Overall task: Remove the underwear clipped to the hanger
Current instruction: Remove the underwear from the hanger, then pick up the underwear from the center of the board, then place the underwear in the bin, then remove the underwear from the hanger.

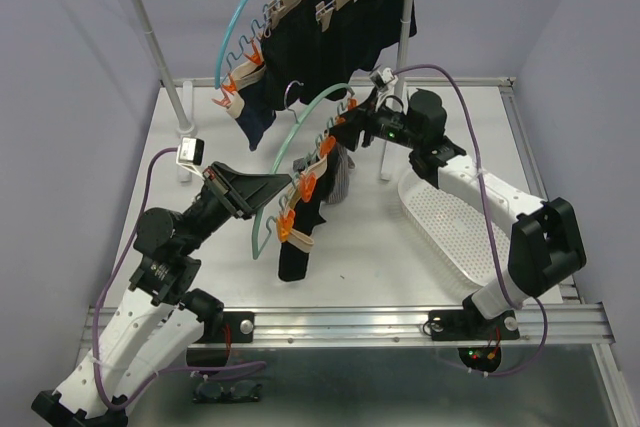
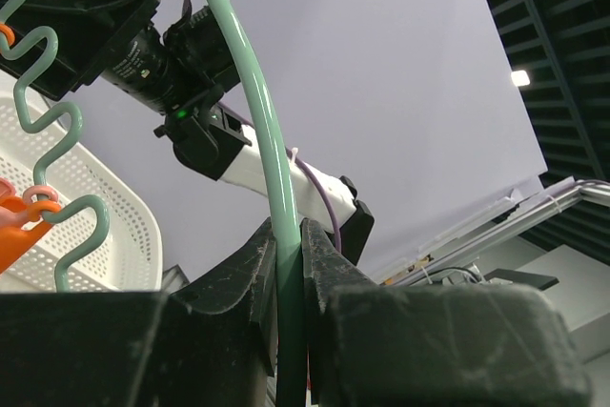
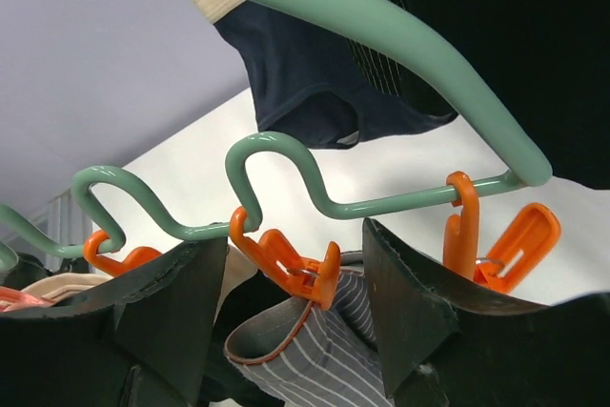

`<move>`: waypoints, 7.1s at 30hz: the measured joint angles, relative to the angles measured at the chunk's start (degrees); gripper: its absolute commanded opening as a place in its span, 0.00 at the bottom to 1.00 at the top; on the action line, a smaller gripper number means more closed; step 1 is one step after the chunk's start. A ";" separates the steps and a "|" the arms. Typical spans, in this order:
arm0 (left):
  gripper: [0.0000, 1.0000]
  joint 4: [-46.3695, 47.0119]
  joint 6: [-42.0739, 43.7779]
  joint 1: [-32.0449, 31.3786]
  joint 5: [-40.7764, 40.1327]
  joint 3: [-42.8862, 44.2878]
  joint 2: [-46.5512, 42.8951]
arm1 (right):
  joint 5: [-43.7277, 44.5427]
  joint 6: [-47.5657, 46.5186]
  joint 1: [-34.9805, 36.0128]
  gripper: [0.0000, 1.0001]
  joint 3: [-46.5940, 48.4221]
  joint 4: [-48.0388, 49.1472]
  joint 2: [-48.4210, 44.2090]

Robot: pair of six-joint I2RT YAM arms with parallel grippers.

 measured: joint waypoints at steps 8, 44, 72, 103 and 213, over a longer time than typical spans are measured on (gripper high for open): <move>0.00 1.05 -0.61 0.00 -0.02 -0.02 0.00 | 0.24 2.10 0.00 0.28 0.00 0.74 0.00; 0.00 0.96 7.08 0.00 0.46 -0.98 0.76 | 2.49 -27.43 0.20 1.00 -3.34 -27.98 -19.17; 0.00 -25.09 21.70 -0.09 -3.85 3.63 -9.70 | 20.37 -64.72 3.93 1.00 -9.51 -35.52 3.96; 0.00 -29.77 35.71 -0.09 -6.19 3.13 -13.75 | 7.58 -59.74 -5.75 0.01 3.23 -55.84 -17.97; 0.00 37.31 1.90 -19.23 -9.68 -5.51 28.33 | -7.87 -2.75 -13.94 0.81 -6.64 -32.74 -21.81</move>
